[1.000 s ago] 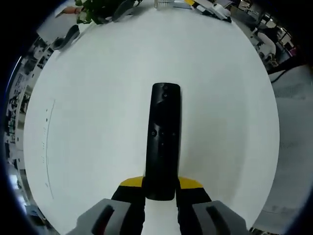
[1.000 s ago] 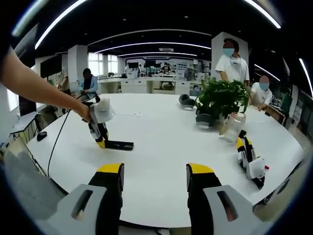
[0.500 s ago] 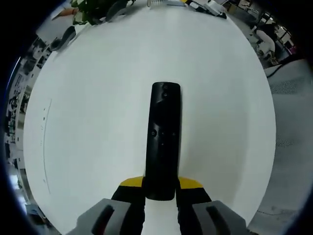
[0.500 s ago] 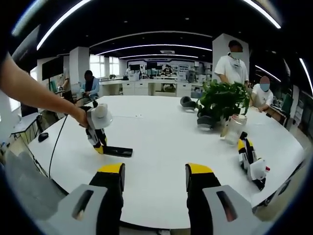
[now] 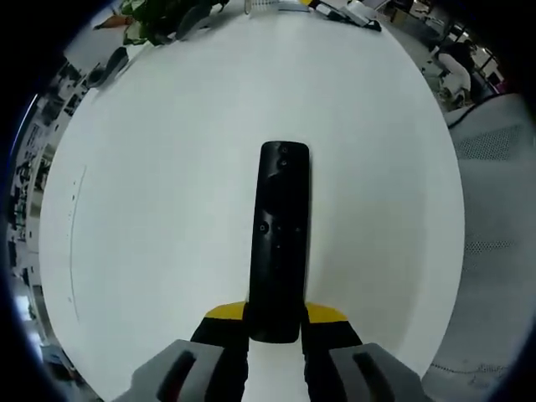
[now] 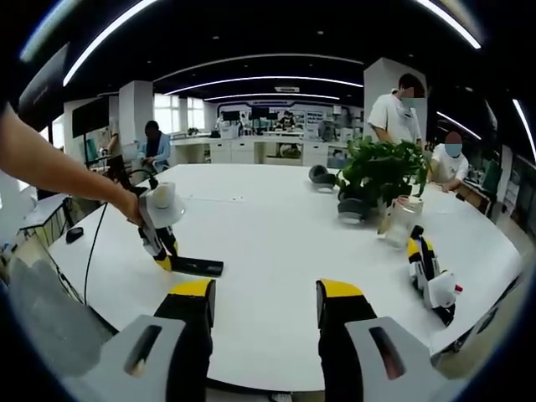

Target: Press the specified remote control buttons in sequence, fully releasing each button before pressing the next.

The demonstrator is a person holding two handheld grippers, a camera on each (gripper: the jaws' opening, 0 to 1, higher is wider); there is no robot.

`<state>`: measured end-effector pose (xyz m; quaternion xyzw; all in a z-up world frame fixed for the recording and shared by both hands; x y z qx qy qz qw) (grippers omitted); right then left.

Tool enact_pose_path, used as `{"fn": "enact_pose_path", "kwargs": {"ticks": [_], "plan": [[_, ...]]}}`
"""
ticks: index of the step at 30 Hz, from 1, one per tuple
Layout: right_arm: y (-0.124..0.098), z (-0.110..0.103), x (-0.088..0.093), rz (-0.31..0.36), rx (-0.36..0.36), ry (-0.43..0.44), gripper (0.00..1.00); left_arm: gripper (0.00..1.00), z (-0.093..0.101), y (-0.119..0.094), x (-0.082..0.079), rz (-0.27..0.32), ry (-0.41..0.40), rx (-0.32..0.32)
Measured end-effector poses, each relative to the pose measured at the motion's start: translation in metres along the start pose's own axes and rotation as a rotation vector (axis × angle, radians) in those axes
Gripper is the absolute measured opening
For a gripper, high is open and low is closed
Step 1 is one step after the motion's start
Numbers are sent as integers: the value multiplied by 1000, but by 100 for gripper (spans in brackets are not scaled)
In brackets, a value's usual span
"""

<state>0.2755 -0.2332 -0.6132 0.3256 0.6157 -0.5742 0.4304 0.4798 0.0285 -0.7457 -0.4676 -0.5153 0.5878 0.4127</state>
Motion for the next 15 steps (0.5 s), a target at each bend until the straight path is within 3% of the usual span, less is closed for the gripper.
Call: {"fn": "enact_pose_path", "kwargs": {"ticks": [15], "plan": [[0,-1,0,-7,-3,-11,48,23,19,0,5,16,-9,0]]}}
Point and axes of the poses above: the point that each gripper's makers call its tool centre point, and the gripper's own axes: y roughly forward along the fingers, z roughly to its right, x roughly out of its underside, the point moved 9 cm from there along -y, roughly backward along the fingers, and after that the axes turned 3 degrees about x, right-handed, at the moved point
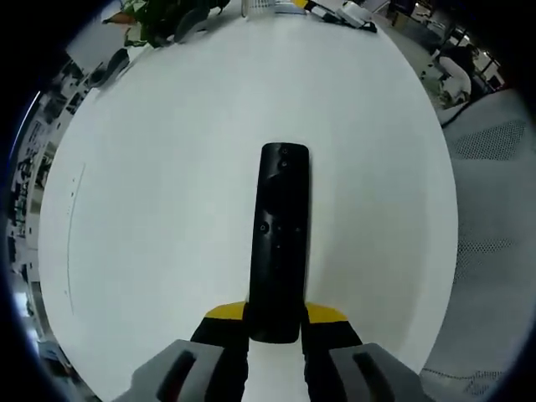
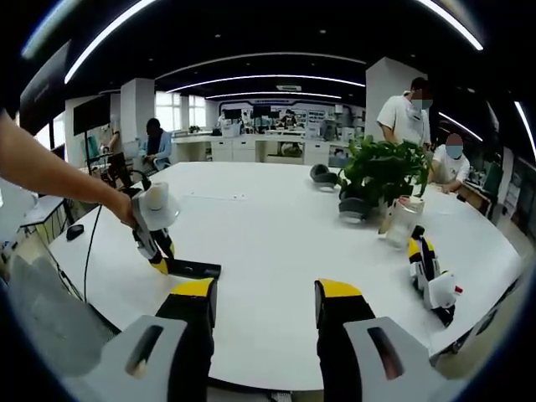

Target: Press the specified remote control buttons in sequence, fully releasing each button before pressing the next.

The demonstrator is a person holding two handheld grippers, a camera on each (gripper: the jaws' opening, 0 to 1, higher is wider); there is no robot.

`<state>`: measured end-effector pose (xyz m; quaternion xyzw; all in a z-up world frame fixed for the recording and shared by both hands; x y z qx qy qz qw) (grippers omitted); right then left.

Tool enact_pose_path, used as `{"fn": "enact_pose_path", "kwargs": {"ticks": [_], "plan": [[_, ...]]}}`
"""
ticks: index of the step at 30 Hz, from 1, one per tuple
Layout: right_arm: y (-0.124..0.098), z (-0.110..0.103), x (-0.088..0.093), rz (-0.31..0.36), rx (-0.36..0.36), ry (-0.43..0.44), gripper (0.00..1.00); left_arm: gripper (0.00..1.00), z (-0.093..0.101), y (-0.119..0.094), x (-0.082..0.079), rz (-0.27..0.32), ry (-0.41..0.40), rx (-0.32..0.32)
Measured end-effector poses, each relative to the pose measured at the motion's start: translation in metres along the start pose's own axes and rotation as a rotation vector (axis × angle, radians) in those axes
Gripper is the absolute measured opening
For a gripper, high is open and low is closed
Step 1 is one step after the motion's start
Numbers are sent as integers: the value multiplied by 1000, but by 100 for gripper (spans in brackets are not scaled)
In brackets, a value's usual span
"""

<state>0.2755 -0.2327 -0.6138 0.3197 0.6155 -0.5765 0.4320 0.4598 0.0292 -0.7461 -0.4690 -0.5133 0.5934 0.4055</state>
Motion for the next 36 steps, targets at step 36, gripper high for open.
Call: {"fn": "enact_pose_path", "kwargs": {"ticks": [36], "plan": [[3,-5,3,-45,-11,-51,42,23,63,0,21,125,-18,-2]]}}
Point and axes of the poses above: the point that each gripper's makers call its tool centre point, and the gripper's own axes: y roughly forward along the fingers, z roughly to its right, x roughly out of its underside, the point moved 9 cm from there along -y, roughly backward along the fingers, and after that the axes turned 3 degrees about x, right-handed, at the moved point
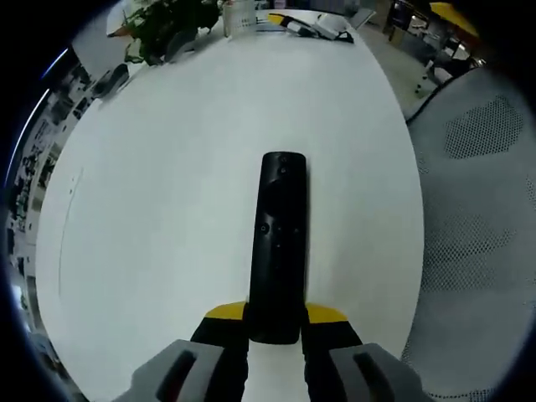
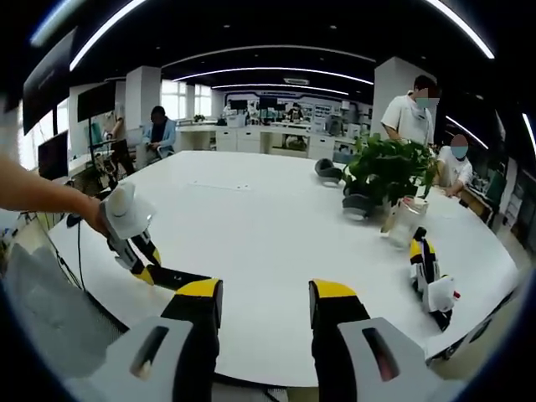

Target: Press the specified remote control buttons in sequence, fully releasing each button before pressing the next.

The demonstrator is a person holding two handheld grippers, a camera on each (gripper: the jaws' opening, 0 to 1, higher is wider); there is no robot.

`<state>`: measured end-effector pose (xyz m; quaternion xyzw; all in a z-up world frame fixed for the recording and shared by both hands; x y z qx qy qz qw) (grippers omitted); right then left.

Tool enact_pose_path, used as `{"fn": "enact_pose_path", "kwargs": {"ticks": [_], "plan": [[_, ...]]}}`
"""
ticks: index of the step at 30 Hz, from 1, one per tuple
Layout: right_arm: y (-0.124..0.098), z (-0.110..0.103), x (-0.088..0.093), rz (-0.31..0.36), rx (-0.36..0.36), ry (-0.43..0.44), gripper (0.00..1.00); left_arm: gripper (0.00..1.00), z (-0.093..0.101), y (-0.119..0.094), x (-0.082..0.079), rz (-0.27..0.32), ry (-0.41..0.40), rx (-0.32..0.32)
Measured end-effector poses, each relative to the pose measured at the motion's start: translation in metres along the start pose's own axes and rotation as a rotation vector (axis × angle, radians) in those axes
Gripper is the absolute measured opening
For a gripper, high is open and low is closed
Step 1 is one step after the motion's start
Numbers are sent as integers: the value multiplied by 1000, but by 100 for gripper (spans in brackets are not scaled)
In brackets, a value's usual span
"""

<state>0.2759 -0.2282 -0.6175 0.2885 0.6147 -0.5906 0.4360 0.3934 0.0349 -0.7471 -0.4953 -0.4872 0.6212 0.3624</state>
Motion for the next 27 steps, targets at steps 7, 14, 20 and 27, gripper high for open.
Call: {"fn": "enact_pose_path", "kwargs": {"ticks": [7,14,20,27], "plan": [[0,-2,0,-14,-14,-7,38,23,14,0,3,28,-2,-4],[0,-6,0,-20,-33,-20,35,23,30,0,7,55,-3,-3],[-1,-9,-1,-10,-59,-17,32,23,46,0,10,74,7,2],[-1,-10,-1,-11,-72,-14,26,23,58,0,12,91,0,-1]]}}
Point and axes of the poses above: the point that each gripper's makers call its tool centre point, and the gripper's own axes: y roughly forward along the fingers, z roughly to its right, x roughly out of its underside, the point moved 9 cm from there along -y, roughly backward along the fingers, and after that the axes turned 3 degrees about x, right-handed, at the moved point
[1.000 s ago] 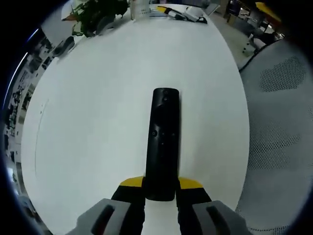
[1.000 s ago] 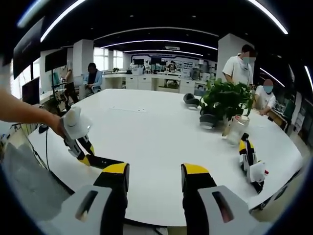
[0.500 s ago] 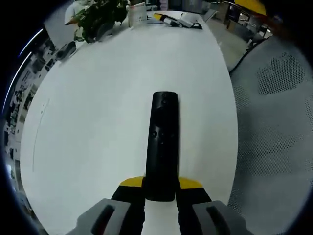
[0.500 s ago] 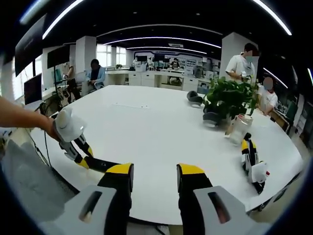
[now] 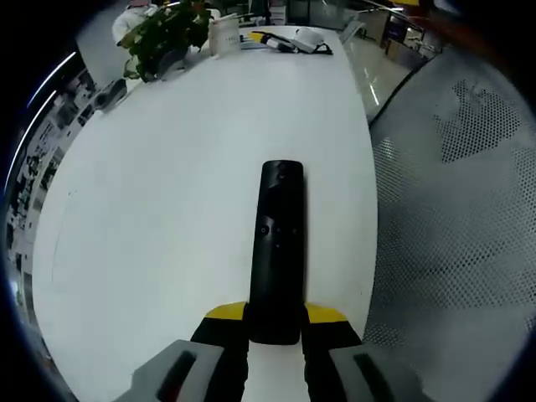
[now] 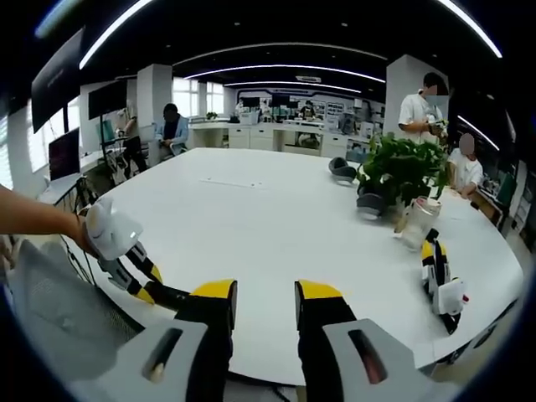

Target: Press the specified remote control buttons in sequence, fully releasing each button before pressing the next.

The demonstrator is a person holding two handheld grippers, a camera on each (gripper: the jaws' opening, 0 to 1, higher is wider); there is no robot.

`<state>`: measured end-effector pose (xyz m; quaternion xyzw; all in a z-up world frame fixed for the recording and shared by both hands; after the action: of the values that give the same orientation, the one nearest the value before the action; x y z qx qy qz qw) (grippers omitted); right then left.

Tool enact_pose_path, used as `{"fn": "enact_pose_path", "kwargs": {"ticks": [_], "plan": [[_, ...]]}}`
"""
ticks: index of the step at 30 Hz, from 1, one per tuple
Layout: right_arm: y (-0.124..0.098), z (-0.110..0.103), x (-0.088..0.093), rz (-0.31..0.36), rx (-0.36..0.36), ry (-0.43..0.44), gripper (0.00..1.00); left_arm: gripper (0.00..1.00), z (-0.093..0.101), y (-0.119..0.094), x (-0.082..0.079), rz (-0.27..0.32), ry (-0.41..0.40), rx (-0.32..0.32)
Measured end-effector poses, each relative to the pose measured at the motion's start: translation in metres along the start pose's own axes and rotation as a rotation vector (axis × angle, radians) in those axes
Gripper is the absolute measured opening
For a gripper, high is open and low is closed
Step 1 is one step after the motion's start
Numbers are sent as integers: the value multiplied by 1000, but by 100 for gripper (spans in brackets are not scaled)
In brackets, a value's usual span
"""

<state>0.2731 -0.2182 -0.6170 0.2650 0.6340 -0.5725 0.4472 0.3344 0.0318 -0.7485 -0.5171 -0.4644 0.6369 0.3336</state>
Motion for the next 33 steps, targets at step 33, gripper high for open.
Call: {"fn": "enact_pose_path", "kwargs": {"ticks": [33], "plan": [[100,-56,-4,-409,-350,-49,0,24,20,-1,7,93,119,-7]]}}
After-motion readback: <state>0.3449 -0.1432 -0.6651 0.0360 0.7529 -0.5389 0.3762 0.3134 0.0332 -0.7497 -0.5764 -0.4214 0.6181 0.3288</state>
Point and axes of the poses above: the point that each gripper's makers call its tool centre point, and the gripper's own axes: y roughly forward along the fingers, z roughly to its right, x roughly out of its underside, the point moved 9 cm from there along -y, roughly backward along the fingers, and after that the axes turned 3 degrees about x, right-handed, at the moved point
